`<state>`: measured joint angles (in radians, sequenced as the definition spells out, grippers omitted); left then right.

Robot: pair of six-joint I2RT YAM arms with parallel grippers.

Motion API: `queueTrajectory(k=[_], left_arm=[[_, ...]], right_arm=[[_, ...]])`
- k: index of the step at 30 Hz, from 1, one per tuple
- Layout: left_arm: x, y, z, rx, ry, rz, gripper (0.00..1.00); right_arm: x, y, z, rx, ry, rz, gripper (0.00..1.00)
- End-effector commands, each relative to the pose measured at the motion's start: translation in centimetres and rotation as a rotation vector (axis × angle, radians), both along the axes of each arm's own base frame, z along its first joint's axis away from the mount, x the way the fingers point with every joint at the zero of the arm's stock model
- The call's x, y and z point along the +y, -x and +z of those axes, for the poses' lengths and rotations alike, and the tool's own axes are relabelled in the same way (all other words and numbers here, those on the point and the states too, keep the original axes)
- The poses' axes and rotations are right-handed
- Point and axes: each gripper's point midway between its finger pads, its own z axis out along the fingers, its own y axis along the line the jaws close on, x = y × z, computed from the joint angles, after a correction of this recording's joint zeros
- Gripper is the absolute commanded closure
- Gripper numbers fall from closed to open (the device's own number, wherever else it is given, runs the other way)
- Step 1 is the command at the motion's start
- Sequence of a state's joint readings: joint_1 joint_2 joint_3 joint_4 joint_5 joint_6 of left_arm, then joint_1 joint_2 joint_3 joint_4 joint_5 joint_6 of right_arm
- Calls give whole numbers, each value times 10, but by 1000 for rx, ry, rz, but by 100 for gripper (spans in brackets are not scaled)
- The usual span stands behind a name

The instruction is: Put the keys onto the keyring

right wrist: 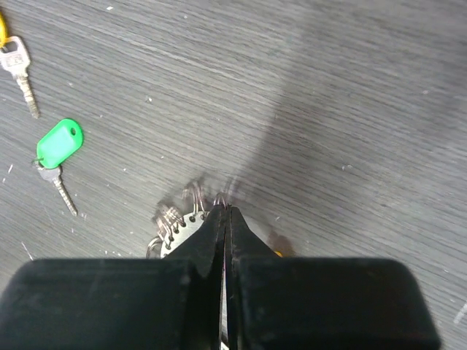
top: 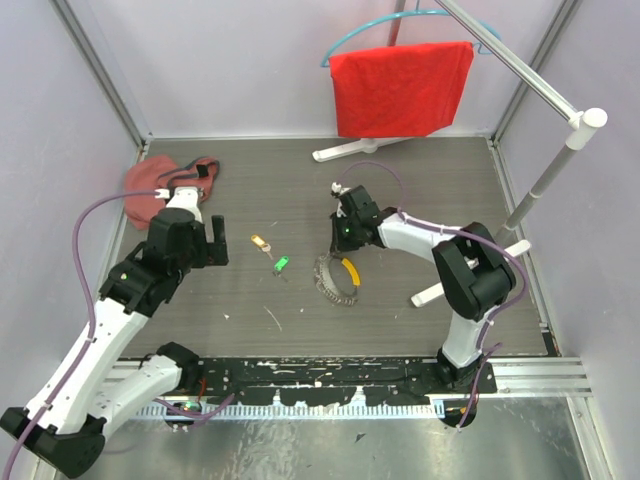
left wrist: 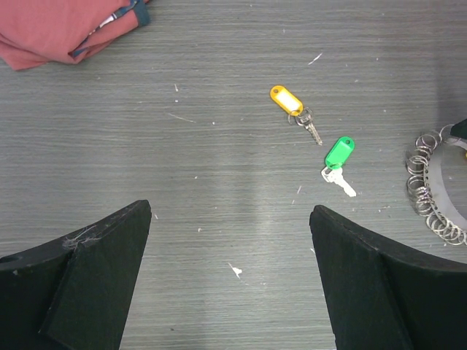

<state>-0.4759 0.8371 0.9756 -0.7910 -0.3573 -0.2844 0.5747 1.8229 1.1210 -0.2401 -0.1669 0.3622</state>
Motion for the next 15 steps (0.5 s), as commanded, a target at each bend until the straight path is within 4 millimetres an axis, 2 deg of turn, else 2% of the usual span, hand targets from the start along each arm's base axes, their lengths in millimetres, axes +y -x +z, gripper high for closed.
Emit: queueTrajectory(k=[1,9,15], left_arm=[[-3,2,18,-87,77,2,2],[-32,5,64,-270,274,-122,2],[-50,-1,78,-306,333,-191,2]], right_arm=[[-1,-15,54,-217,-2,49,99],[-6,-6,97,-443,71,146,99],[-8,5,127,-543,49,174,99]])
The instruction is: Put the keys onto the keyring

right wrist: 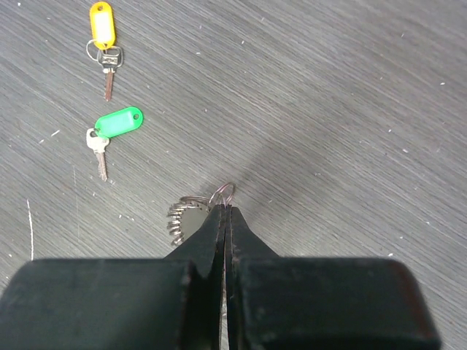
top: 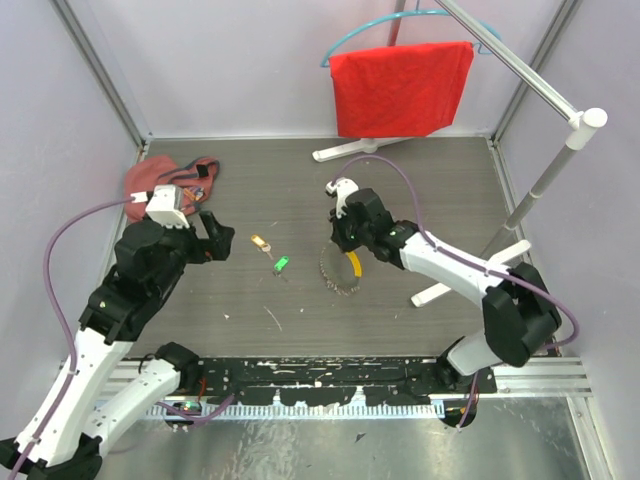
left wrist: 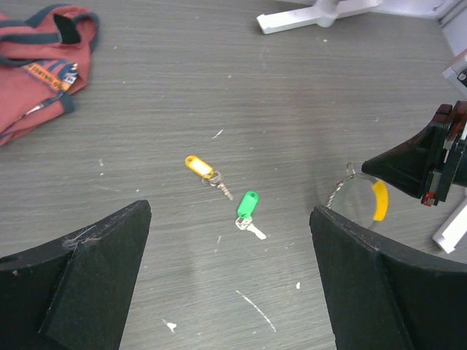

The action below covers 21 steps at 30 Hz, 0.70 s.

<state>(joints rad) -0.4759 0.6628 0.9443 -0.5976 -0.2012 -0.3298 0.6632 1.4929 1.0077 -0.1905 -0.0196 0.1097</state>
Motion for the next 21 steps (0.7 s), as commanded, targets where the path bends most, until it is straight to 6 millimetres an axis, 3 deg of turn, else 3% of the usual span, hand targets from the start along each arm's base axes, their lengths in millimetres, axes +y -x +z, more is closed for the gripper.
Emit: queueTrajectory(k=[1,12,21], left_arm=[[-24,-7,16,-60,74,-93,2],[-67,-5,49,-229,180,-322,1],[-88,10,67,-376,109,-526,7]], right_arm=[[-1,-6,41,-153,-28,19,99],[3,17,102,-239,-110,101,99],[6,39,155,-338,-175,219,99]])
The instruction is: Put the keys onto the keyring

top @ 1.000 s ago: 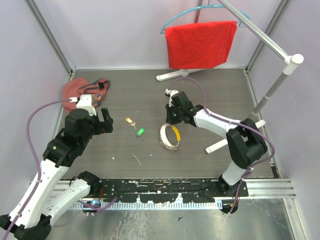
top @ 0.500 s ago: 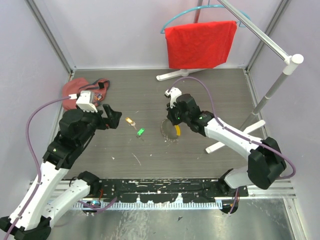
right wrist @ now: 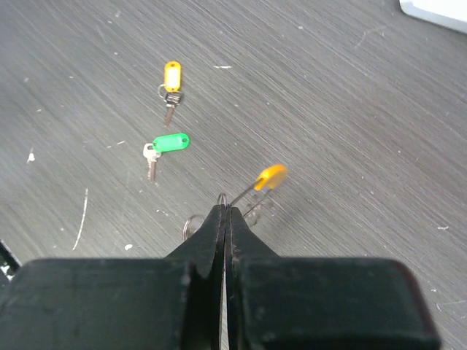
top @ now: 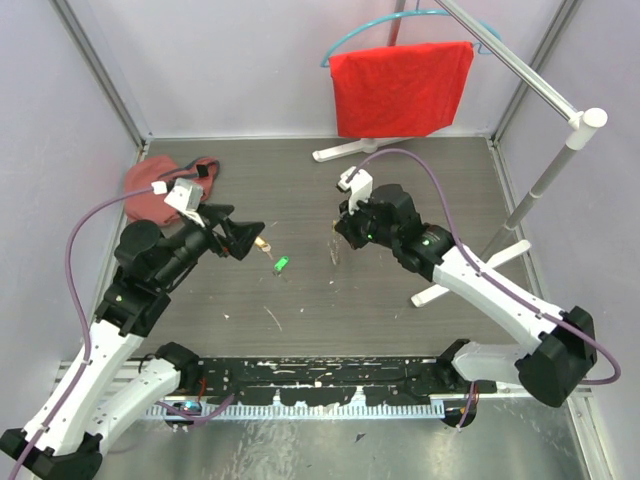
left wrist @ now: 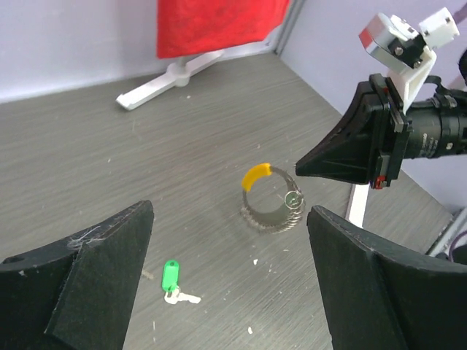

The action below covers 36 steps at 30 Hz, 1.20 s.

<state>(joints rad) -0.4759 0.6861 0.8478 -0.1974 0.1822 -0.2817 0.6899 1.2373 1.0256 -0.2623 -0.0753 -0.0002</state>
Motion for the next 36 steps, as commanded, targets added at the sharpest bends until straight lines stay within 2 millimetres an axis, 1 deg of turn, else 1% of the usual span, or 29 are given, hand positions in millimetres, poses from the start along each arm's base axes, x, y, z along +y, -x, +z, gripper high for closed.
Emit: queueTrajectory(k=[1,4,8,10,16,18,20,24,26,32,36], left_arm=[[-17,16,24,-175,-29,-152,8],[-25,28,28,-234,-41,-241,9],[-38,48,33,-281,-23,-369,12],[-40,52,34,-292,-9,-393,17],[-45,59,39,-303,35,-433,28],[-48,62,43,-310,59,-458,31],[-51,63,48,-314,84,-476,31],[-55,70,62,-345,126,-515,32],[-57,71,67,-353,129,-528,33],[-65,82,61,-363,111,-611,33],[-68,89,60,-377,102,-645,33]], right_arm=[[10,12,69,-143,-105,102,99],[13,23,87,-166,-148,149,99],[16,44,111,-202,-227,231,99],[17,53,123,-226,-273,258,99],[23,79,149,-255,-385,362,99],[25,86,156,-259,-407,396,99],[27,92,161,-274,-418,423,99],[30,103,166,-306,-432,475,99],[32,112,170,-327,-449,508,99],[40,130,181,-398,-476,572,99],[45,142,192,-425,-498,615,99]])
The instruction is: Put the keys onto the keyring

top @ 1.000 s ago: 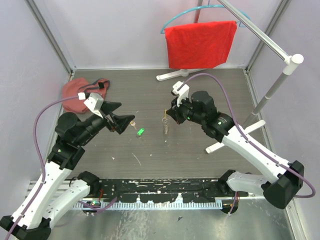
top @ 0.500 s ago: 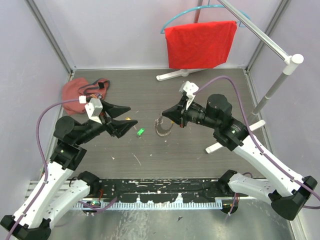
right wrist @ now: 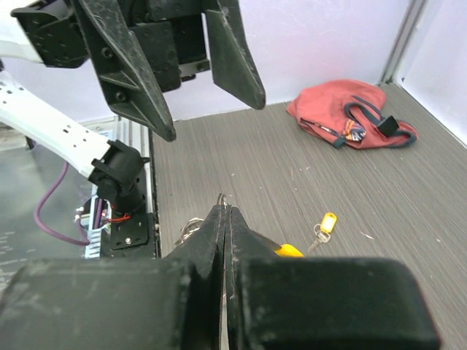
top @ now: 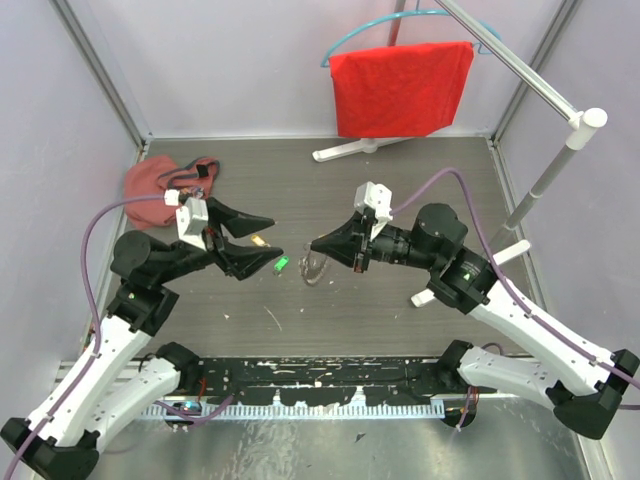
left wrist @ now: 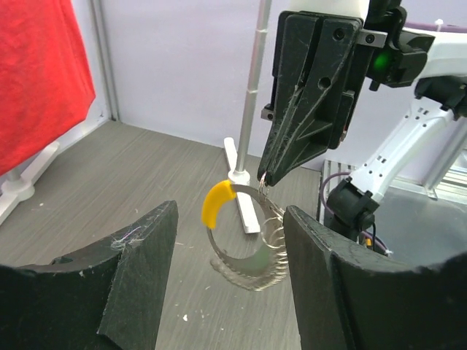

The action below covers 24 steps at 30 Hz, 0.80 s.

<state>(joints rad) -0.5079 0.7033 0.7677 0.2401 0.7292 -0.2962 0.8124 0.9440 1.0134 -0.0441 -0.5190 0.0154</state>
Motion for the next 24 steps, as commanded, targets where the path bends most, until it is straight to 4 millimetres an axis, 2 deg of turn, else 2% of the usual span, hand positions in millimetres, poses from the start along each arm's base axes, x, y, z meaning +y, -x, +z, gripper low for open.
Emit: queueTrajectory(k=[1,5,12,19,24], left_arm=[[-4,18,12,-70,9,-74,33],[-8,30,19,-113,22,-126,34],[-6,46,31,-184,59,-143,41],[-10,58,40,-203,77,-189,49],[-15,62,40,-199,78,-212,56]], right_arm=[[2,17,44,-129,-114,55,99],[9,30,55,-149,-157,98,99],[12,53,76,-205,-233,161,99],[14,63,91,-233,-289,188,99],[17,64,94,-237,-295,194,99]])
